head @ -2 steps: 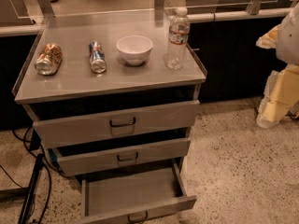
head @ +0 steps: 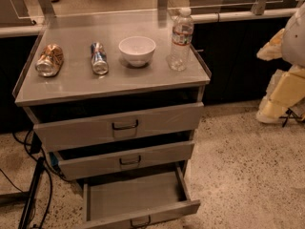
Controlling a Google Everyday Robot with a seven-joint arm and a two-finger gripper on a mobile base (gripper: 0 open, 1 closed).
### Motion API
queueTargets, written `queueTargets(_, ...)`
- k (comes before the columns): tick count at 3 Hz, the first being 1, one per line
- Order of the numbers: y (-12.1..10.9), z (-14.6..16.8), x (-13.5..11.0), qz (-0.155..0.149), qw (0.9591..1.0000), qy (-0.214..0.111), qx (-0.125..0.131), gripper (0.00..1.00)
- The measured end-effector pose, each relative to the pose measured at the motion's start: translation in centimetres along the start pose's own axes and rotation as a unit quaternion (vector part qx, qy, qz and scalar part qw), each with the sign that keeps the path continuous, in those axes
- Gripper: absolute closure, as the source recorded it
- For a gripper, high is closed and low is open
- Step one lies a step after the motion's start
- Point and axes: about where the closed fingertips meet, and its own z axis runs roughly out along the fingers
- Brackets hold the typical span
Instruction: Close bottom drawer
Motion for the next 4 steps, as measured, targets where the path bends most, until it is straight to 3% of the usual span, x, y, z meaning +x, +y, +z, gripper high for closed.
queueTargets(3,0.00,-0.01,0.00,0.000,1.0000,0.000,0.000,1.00)
queueTargets(4,0.00,0.00,0.00,0.000,1.0000,0.000,0.000,1.00)
